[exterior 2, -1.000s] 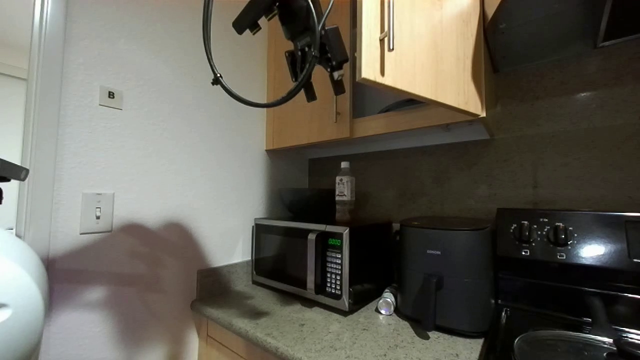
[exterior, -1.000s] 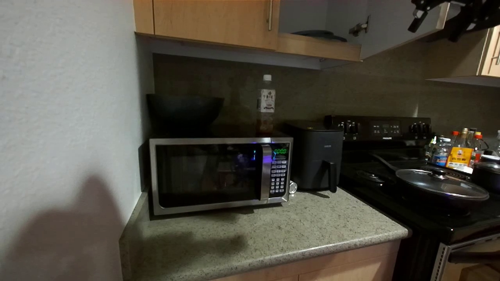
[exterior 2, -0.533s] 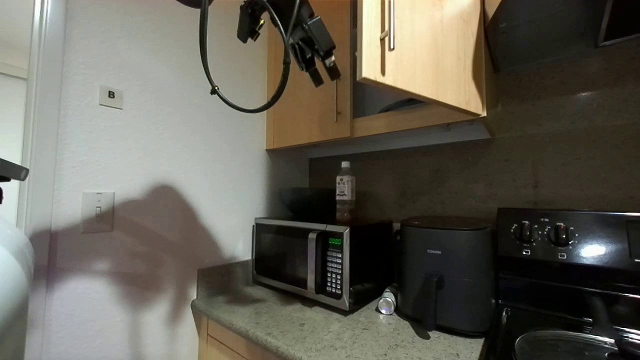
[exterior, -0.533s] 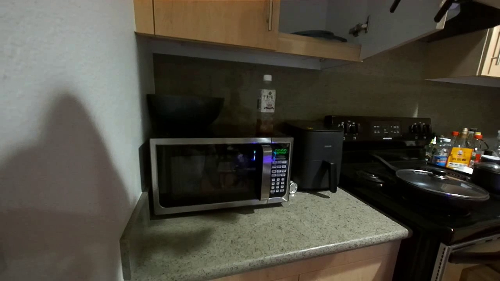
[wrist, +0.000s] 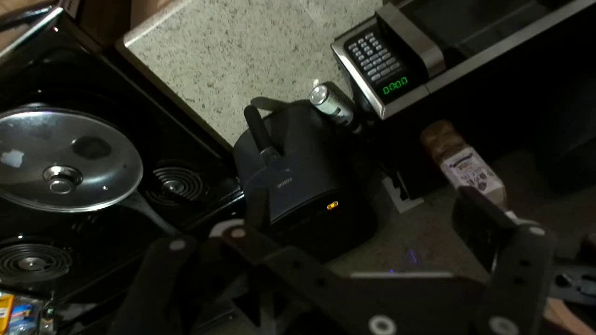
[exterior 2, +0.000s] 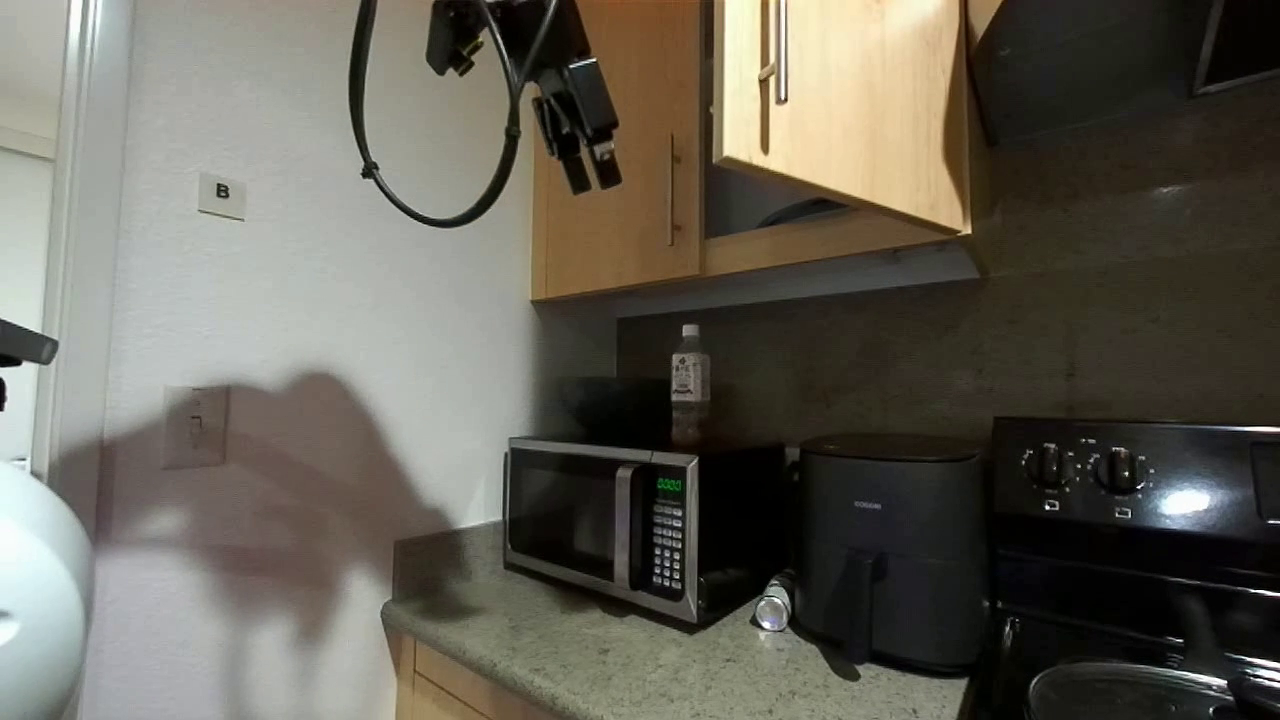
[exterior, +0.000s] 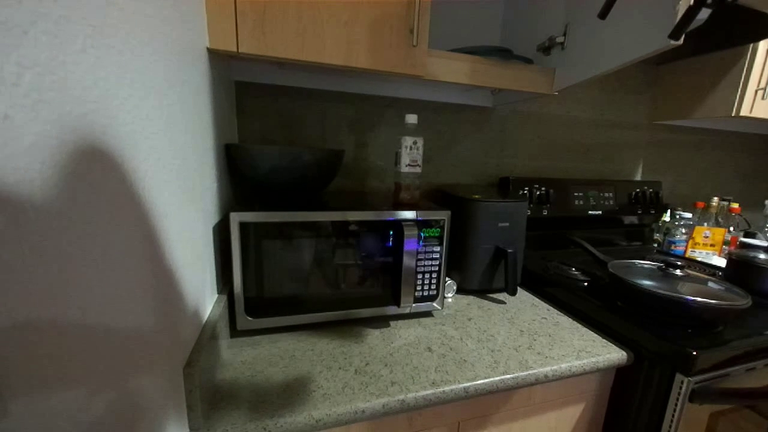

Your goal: Close the door of the top cabinet

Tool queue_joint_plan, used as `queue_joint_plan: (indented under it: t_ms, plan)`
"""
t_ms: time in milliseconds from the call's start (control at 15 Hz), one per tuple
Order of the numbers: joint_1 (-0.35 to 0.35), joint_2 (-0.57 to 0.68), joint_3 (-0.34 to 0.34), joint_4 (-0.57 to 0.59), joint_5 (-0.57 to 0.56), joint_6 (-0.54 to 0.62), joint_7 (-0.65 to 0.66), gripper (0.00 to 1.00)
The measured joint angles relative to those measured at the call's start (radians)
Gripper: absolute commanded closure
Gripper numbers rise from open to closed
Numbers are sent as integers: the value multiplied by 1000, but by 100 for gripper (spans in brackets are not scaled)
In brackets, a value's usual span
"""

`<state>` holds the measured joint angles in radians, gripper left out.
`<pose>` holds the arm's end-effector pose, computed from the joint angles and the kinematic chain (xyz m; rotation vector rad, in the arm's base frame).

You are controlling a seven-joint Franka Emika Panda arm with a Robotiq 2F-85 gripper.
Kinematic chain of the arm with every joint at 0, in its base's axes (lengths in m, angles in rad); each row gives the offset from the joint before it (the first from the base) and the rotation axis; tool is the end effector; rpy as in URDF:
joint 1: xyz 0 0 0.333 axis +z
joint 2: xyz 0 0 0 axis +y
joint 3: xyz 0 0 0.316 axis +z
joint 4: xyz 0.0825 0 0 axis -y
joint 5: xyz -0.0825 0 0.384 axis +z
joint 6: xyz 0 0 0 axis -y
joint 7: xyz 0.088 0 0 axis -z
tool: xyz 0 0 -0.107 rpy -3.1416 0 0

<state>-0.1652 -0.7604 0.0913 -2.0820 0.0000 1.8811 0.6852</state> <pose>0.3270 -0.0062 0.7480 -2.7135 1.0935 -0.8280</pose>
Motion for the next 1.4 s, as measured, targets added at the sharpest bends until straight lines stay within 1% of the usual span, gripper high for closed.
queue_joint_plan:
  t_ms: [133, 200, 600, 733, 933, 1200, 1400]
  plan:
    - [7, -42, -1, -21, 4, -40, 3, 0]
    - [6, -56, -1, -27, 4, -41, 3, 0]
    - [6, -49, -1, -26, 4, -41, 3, 0]
    - [-7, -55, -7, -28, 3, -41, 7, 0]
    - [-68, -98, -54, -51, -2, -42, 13, 0]
    - [-168, -192, -126, -100, -7, -45, 13, 0]
    - [-219, -240, -154, -117, -7, -45, 13, 0]
